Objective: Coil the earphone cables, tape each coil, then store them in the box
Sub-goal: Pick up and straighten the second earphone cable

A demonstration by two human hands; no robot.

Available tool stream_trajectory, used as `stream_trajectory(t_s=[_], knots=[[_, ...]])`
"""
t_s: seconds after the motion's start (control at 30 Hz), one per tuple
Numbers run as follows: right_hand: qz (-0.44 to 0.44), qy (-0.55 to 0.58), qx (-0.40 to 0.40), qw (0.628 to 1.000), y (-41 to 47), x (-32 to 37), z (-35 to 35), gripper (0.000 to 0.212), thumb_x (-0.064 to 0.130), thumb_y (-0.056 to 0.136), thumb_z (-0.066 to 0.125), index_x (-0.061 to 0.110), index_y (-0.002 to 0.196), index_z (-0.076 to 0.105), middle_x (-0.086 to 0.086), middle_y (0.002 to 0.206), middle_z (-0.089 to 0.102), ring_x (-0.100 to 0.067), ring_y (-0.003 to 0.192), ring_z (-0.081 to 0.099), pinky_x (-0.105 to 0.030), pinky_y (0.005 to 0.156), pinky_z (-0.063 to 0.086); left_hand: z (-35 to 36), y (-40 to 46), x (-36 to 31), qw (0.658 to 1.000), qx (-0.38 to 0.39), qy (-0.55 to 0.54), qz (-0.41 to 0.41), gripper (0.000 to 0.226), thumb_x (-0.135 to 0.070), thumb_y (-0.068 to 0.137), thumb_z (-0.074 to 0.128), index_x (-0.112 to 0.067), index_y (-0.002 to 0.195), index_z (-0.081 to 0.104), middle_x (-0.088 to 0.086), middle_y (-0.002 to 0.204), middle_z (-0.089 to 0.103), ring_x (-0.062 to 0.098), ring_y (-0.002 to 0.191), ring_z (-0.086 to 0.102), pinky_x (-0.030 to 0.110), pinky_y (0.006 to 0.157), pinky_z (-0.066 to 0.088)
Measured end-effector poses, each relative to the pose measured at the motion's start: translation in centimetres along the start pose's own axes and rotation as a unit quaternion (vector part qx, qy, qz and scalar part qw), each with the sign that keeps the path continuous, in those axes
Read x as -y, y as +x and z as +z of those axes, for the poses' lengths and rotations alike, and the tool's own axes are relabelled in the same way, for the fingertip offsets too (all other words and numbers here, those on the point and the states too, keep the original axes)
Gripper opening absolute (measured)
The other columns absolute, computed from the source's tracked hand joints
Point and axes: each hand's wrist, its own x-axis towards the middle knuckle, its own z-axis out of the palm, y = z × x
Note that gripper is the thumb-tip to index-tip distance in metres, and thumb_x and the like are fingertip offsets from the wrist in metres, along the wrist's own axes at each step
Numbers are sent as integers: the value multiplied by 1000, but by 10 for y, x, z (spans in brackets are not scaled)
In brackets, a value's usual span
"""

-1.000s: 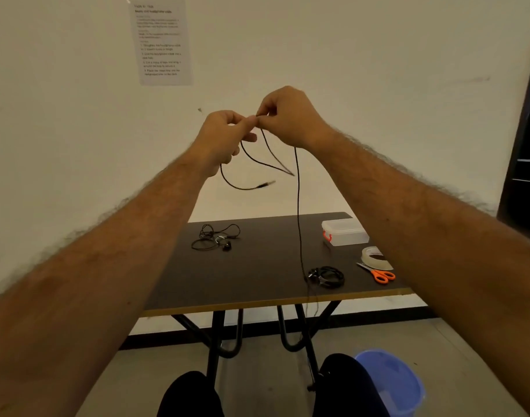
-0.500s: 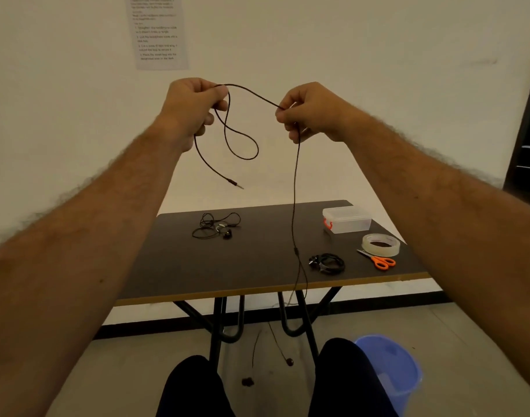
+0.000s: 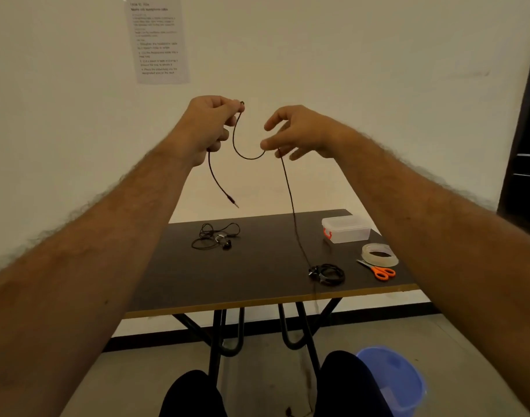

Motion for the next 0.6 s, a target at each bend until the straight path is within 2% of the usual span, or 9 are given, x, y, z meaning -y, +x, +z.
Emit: stream_trajectory(t_s=[0.07,0.17,0.23,0.3,0.4,0.43,0.5,0.53,0.6], knots=[[1,-55,-35,998,2,-1,5,53,34,79,82,19,121,55,-3,109,63,-16,93,65,-33,81,53,3,-2,-3,1000,11,1,3,16,-26,98,57,-15,95,67,-3,73,50,6,44,29,18,38,20],[-29,-45,-85,995,2,4,10,51,30,78,81,17,120,54,-5,106,63,-16,89,62,-25,67,47,11,-4,-6,1000,24,8,7,15,-23,99,56,-15,93,68,-3,71,51,7,44,30,19,40,21],[-51,-8,-68,996,0,10,11,46,22,81,79,15,119,54,-11,101,68,-16,82,62,-23,62,45,15,-5,-6,999,41,12,8,17,-22,99,55,-14,93,69,-3,70,52,7,45,31,19,40,21],[-74,33,-38,996,-5,16,12,38,13,83,74,14,117,55,-15,101,73,-16,81,65,-25,65,45,17,-6,-5,998,62,9,9,19,-22,100,54,-9,97,68,-4,68,52,6,44,31,19,40,20],[-87,95,25,991,-8,20,11,26,5,86,67,13,109,58,-13,86,73,-20,73,72,-39,75,52,18,-8,-2,997,74,10,8,22,-24,101,54,-6,98,67,-4,66,49,5,42,31,18,40,20],[-85,112,42,989,-9,20,10,21,5,89,66,12,108,59,-10,77,69,-19,62,67,-41,73,55,17,-8,-1,997,75,10,6,22,-24,101,54,-8,95,67,-4,66,48,5,42,30,18,40,19],[-86,121,44,988,-9,17,6,14,9,92,66,9,106,64,0,61,55,-13,48,46,-34,57,54,15,-10,2,996,84,-2,-3,23,-25,101,53,-14,83,64,-4,65,46,5,42,27,18,39,17],[-93,112,29,989,-8,15,4,14,11,91,67,6,105,66,3,56,48,-12,47,38,-30,49,46,14,-12,4,996,93,-16,-13,25,-26,101,53,-16,80,61,-4,64,44,4,42,25,17,38,17],[-110,80,-4,991,-8,11,2,15,12,89,70,1,100,70,5,50,44,-12,46,31,-26,45,30,14,-17,10,991,118,-55,-40,26,-32,103,50,-18,82,59,-6,62,40,4,43,22,16,37,16]])
